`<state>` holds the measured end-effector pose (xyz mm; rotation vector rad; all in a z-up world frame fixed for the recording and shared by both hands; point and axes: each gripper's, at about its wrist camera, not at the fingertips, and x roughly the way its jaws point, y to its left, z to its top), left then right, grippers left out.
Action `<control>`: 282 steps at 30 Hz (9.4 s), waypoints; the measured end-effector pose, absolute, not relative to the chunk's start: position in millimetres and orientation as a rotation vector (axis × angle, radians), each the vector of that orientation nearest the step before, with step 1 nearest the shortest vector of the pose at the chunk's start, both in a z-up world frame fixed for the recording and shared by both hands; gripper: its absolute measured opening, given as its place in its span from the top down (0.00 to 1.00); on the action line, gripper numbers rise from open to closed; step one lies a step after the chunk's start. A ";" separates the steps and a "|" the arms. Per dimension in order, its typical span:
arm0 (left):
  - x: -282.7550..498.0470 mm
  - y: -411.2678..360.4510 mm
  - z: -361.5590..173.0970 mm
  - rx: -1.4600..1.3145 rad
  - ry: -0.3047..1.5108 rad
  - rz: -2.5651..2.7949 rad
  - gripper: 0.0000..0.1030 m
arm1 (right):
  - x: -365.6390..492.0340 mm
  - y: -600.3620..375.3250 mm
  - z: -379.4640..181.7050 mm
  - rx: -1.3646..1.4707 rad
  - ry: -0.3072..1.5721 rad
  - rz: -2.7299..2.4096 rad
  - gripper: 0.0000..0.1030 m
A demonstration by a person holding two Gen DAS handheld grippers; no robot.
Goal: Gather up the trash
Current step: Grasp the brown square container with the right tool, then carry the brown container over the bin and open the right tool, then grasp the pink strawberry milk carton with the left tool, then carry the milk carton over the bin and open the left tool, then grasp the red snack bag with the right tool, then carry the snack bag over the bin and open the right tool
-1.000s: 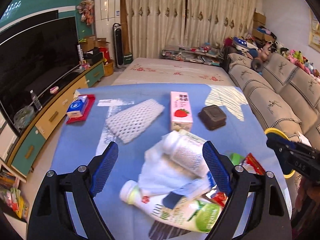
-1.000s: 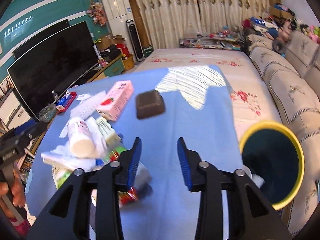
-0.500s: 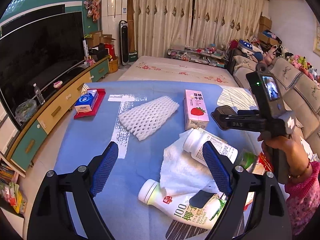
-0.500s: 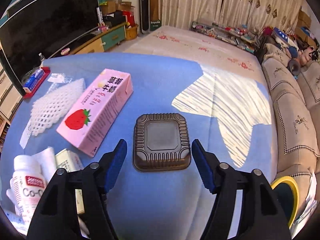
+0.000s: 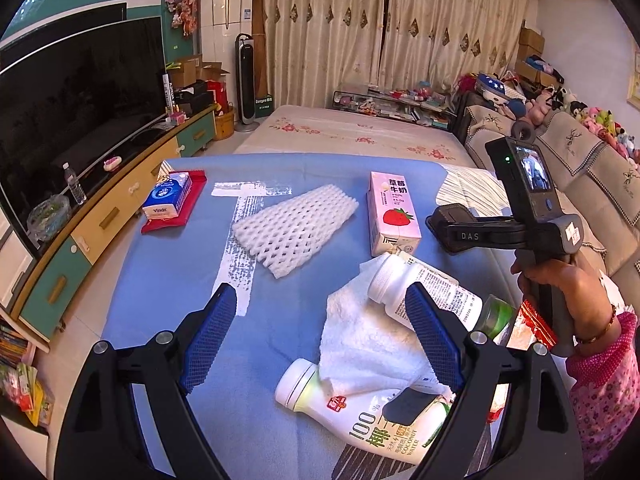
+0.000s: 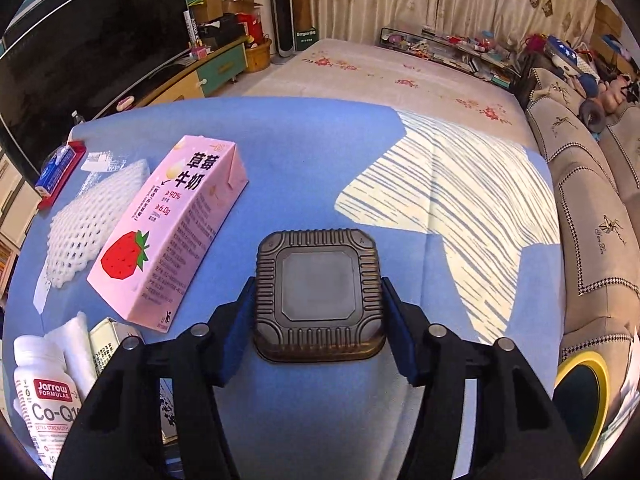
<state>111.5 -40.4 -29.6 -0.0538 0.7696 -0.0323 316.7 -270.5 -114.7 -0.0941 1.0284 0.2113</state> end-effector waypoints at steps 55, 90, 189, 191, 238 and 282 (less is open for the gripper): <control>189.3 -118.2 -10.9 0.099 0.898 -0.189 0.17 | 165.8 -539.7 -146.8 0.257 0.989 -0.266 0.34; 342.7 -159.7 -96.2 0.041 1.324 -0.103 0.50 | 167.9 -540.1 -151.0 0.279 0.987 -0.231 0.34; 79.6 -12.0 -19.5 -0.071 0.709 0.084 0.12 | 102.0 -281.3 -66.2 0.002 0.860 0.293 0.45; 79.7 -12.4 -19.4 -0.072 0.709 0.084 0.12 | 101.9 -280.7 -74.4 0.012 0.880 0.298 0.51; 91.3 -66.6 -26.8 0.002 0.737 0.021 0.12 | 106.5 -546.7 -82.1 0.251 0.754 -0.352 0.89; 175.0 -120.8 -56.1 0.299 0.919 -0.401 0.11 | 134.1 -549.3 -126.2 0.282 0.861 -0.361 0.70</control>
